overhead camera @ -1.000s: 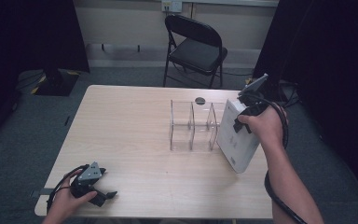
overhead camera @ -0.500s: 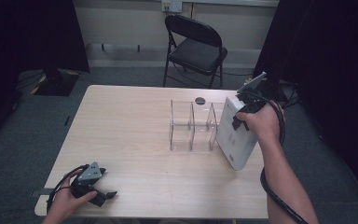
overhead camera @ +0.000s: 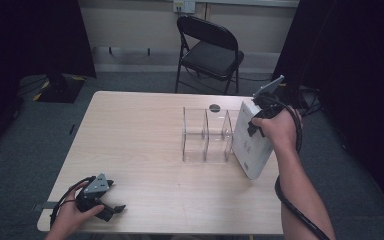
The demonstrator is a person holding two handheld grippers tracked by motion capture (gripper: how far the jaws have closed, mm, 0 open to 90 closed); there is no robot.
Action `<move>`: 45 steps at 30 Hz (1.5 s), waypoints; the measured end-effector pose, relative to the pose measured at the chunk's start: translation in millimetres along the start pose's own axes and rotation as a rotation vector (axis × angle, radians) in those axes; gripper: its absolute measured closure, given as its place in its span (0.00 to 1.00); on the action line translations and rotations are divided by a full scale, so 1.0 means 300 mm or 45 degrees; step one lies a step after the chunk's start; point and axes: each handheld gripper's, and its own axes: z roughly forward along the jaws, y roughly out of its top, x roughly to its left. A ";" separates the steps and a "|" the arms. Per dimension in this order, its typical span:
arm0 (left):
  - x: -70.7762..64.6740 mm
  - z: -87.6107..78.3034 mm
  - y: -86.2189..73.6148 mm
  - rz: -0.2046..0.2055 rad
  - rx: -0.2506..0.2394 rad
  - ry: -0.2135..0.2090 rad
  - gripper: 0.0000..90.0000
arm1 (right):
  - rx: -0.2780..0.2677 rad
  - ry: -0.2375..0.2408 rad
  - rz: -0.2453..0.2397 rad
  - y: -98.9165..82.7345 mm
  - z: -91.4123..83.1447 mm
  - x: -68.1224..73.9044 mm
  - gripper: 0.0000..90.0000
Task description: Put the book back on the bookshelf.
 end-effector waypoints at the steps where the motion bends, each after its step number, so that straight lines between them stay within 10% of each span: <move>1: 0.000 0.000 0.000 0.000 0.000 0.000 0.00 | 0.001 0.002 -0.004 0.002 0.002 -0.001 0.58; 45: -0.001 0.002 0.000 -0.009 -0.003 -0.012 0.00 | 0.000 0.006 0.015 0.112 0.025 0.005 0.58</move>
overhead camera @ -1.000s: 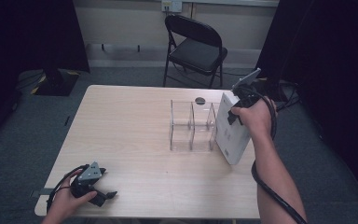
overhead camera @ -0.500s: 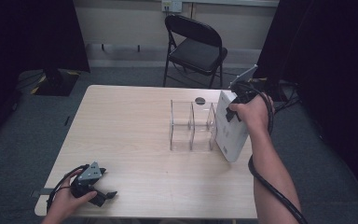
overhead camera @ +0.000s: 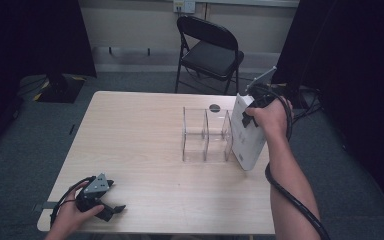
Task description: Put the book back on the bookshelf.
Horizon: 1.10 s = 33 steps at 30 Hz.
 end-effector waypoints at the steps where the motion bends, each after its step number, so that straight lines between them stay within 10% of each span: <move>1: 0.000 0.000 0.000 0.000 0.000 0.000 0.00 | 0.000 0.000 0.000 0.000 0.000 0.000 0.58; 33: 0.001 0.001 0.000 0.004 -0.003 -0.006 0.00 | -0.020 -0.012 0.027 0.050 0.028 -0.019 0.58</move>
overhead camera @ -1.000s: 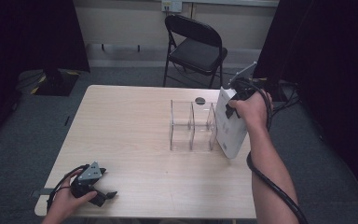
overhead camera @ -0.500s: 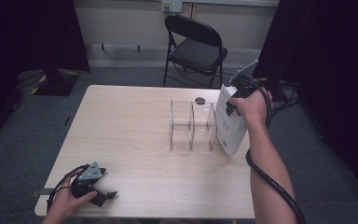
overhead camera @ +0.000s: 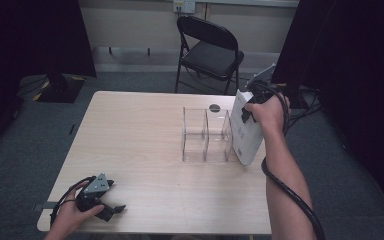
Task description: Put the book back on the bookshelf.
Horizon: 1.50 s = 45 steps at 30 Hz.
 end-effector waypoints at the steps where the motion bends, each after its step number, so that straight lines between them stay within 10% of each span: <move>1: 0.000 0.000 0.000 0.000 0.000 0.000 0.00 | 0.001 0.000 -0.010 0.004 0.005 0.003 0.58; 45: 0.002 -0.001 0.001 0.006 0.011 0.006 0.00 | -0.039 -0.039 0.001 0.028 0.086 0.029 0.59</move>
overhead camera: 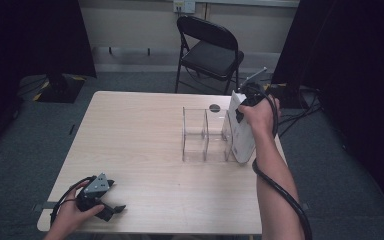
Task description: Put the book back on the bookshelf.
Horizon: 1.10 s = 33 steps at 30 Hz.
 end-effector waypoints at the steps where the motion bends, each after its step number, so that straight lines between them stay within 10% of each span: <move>1: 0.000 0.000 0.000 0.000 0.000 0.000 0.00 | 0.000 0.000 0.000 0.000 0.000 0.000 0.59; 33: 0.003 0.002 0.002 0.016 -0.004 -0.011 0.00 | -0.004 0.033 0.025 -0.014 0.022 -0.005 0.52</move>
